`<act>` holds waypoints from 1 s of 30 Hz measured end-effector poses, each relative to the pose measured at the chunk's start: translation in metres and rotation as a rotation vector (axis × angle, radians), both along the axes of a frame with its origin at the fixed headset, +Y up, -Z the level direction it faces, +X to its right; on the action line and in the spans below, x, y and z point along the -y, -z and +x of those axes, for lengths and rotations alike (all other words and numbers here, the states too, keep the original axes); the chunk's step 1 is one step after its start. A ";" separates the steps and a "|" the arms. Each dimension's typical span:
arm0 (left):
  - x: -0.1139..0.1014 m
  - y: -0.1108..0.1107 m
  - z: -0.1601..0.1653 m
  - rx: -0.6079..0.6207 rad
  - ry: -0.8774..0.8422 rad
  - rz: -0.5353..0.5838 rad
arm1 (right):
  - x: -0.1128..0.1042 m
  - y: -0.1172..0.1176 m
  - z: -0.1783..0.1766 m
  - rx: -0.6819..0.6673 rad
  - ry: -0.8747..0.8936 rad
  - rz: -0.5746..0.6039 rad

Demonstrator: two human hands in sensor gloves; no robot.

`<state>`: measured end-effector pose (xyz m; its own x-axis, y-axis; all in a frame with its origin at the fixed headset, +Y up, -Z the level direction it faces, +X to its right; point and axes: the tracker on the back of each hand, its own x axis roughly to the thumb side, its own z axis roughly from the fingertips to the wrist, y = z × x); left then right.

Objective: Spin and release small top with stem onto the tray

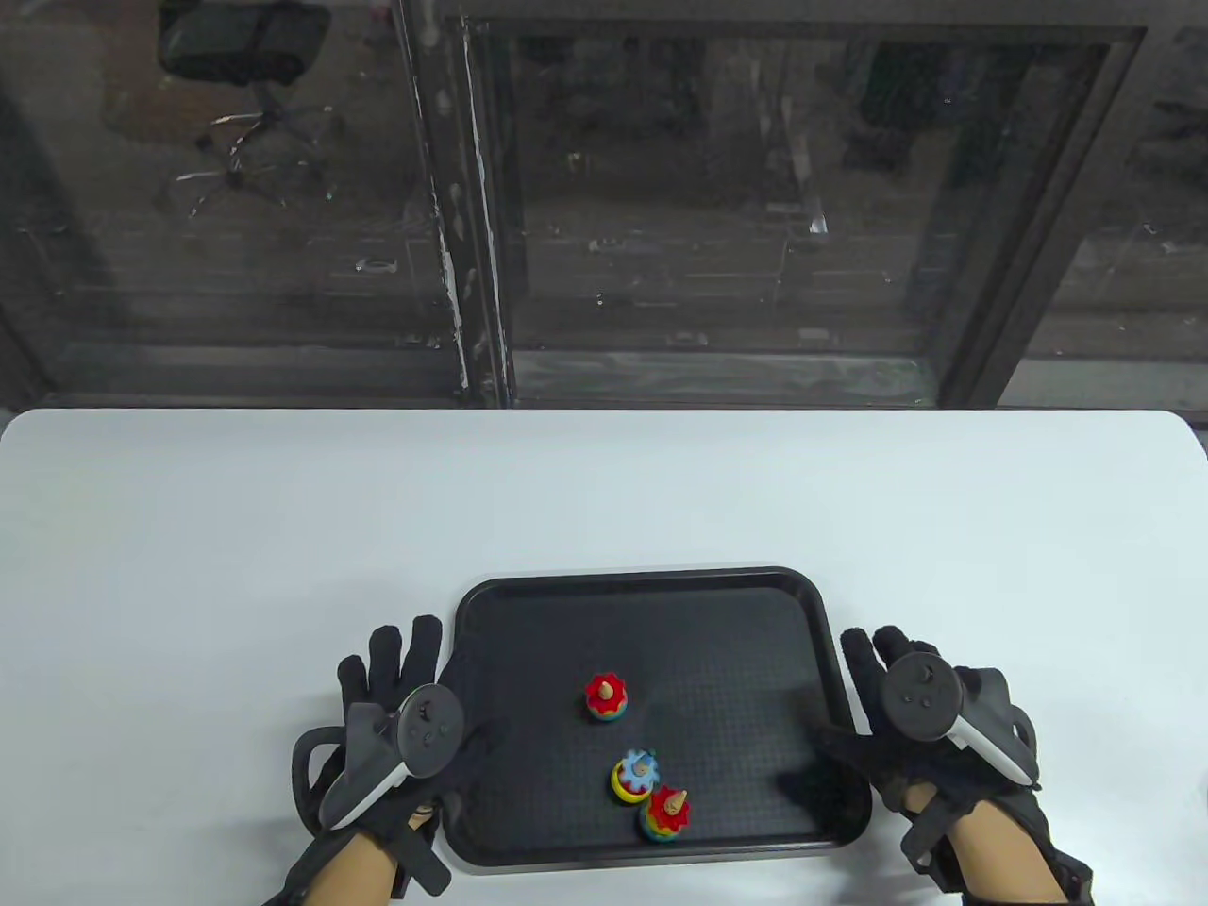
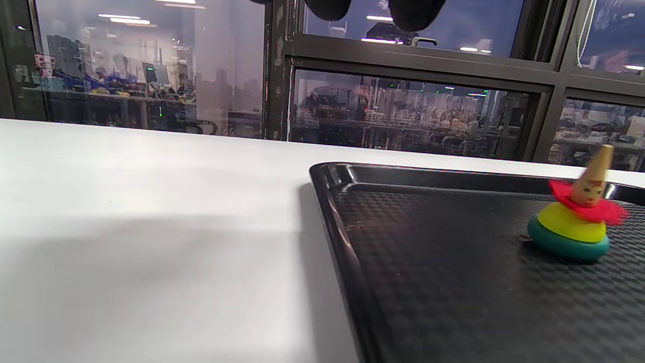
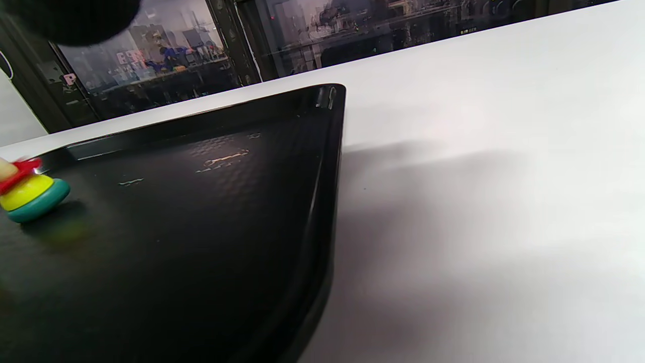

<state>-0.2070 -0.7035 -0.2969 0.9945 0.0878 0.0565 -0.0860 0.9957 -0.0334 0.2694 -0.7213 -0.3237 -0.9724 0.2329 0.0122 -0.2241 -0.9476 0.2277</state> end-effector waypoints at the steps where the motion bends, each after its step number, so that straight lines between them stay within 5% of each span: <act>1: 0.000 0.000 0.000 0.001 0.000 -0.001 | 0.000 0.000 0.001 0.002 0.000 -0.002; 30: -0.001 0.003 0.008 0.099 -0.060 -0.021 | -0.005 -0.009 0.002 -0.016 -0.005 0.083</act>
<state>-0.1994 -0.7021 -0.2996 0.9771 0.1492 0.1520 -0.1406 0.9879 -0.0655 0.2715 -0.7164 -0.3151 -0.9731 0.2257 0.0465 -0.2164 -0.9644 0.1521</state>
